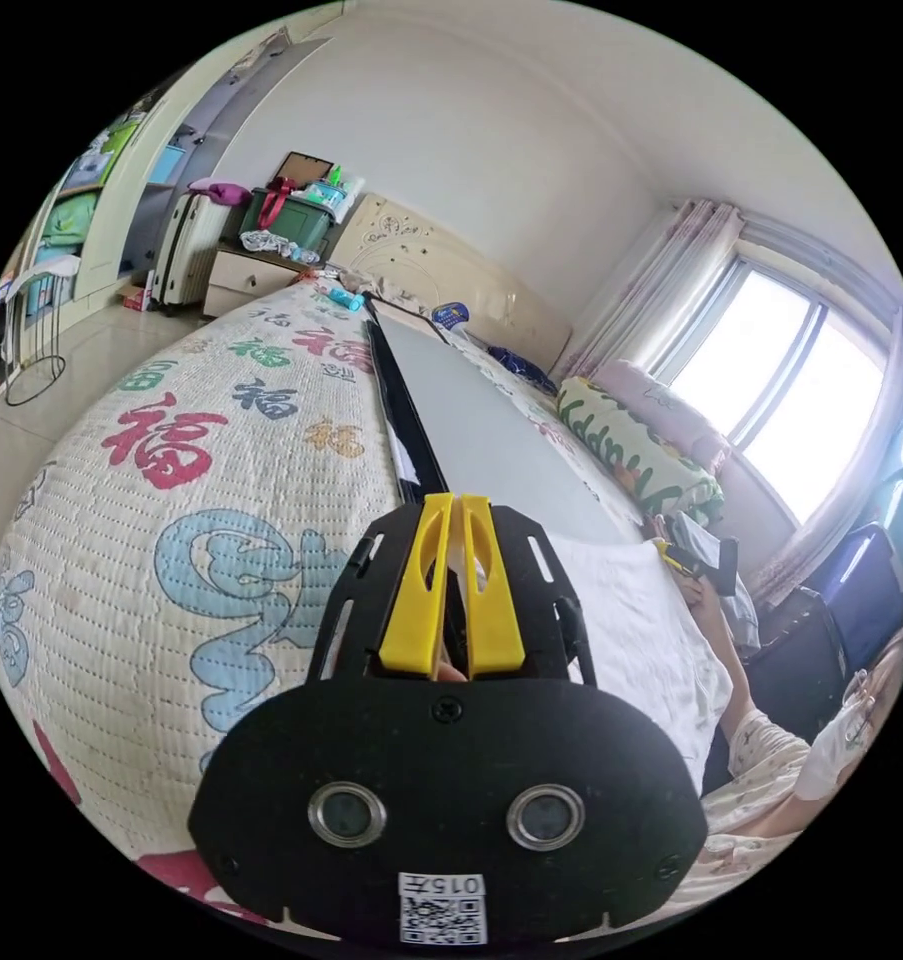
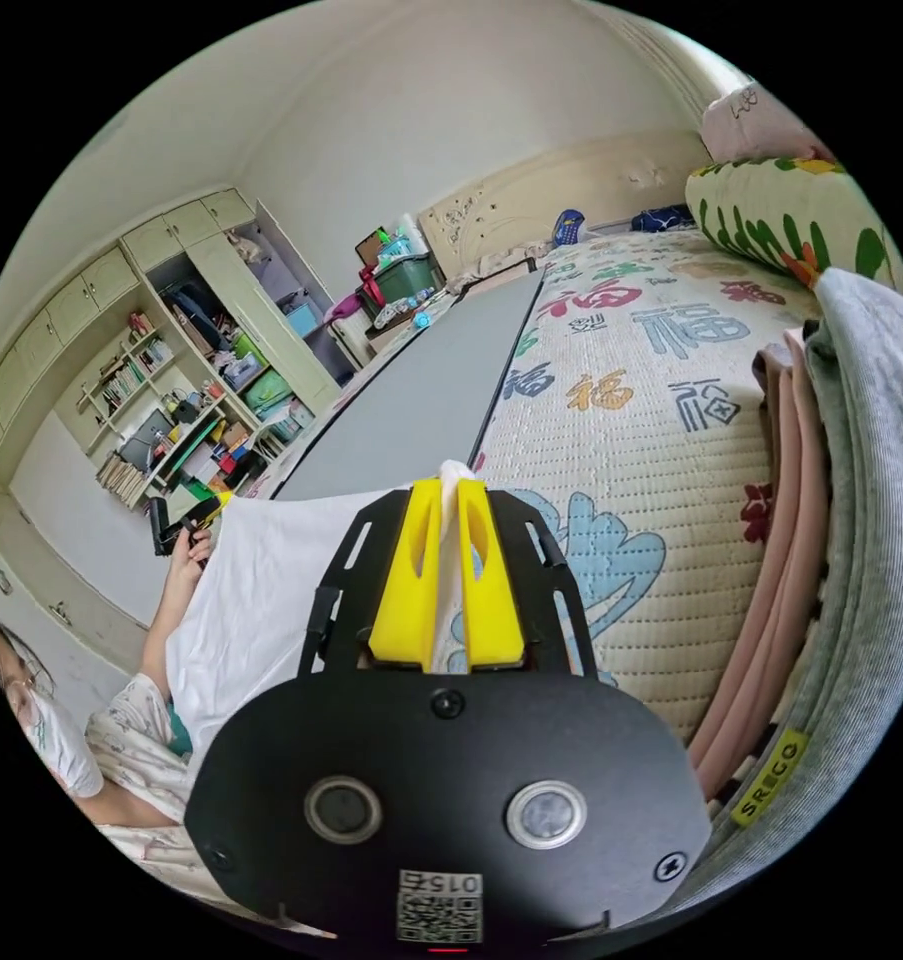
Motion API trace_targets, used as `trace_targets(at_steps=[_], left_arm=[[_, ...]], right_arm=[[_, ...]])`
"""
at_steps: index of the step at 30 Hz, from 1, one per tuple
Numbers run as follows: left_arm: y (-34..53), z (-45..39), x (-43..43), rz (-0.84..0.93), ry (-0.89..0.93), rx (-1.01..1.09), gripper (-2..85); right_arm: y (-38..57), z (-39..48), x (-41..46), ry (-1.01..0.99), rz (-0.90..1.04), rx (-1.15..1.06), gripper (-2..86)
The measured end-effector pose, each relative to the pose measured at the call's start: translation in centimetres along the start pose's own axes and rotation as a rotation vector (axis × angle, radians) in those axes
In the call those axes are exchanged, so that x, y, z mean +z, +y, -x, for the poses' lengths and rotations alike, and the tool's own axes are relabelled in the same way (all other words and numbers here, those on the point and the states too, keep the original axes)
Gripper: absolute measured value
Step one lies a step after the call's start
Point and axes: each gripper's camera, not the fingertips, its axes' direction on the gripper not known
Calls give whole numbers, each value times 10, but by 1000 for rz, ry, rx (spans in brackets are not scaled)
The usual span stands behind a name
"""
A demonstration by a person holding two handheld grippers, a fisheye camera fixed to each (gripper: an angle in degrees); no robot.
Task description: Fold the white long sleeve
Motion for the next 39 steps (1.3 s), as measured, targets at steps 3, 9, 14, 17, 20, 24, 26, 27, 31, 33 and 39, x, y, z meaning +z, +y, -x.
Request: trace_targets(at_steps=[3, 9, 14, 17, 20, 24, 26, 27, 31, 33, 39], left_arm=[[1, 1, 33, -16, -4, -2, 5], [41, 46, 126, 48, 31, -37, 1], [81, 94, 138, 43, 77, -136, -7], [100, 102, 141, 17, 103, -120, -4], [114, 107, 144, 13, 115, -90, 18], [122, 126, 162, 68, 169, -84, 67], [123, 144, 174, 91, 185, -101, 71], [123, 148, 177, 96, 189, -101, 71], [115, 167, 194, 140, 195, -78, 48], [109, 173, 204, 176, 182, -67, 31], [88, 204, 195, 151, 168, -44, 9]], right_arm=[[-18, -16, 26, 12, 9, 48, 40], [-8, -63, 70, -137, 28, 160, 47], [39, -81, 63, -187, -177, 252, 9], [59, -53, 71, -116, -208, 152, 2], [85, 19, 71, 218, -337, -116, -1], [139, 134, 80, 615, -546, -440, -4], [191, 203, 84, 492, -599, -696, -6], [202, 219, 86, 443, -584, -758, -6], [254, 323, 114, 93, -324, -990, 23], [275, 358, 141, -35, -224, -1068, 46], [327, 442, 270, -254, 201, -1248, 81]])
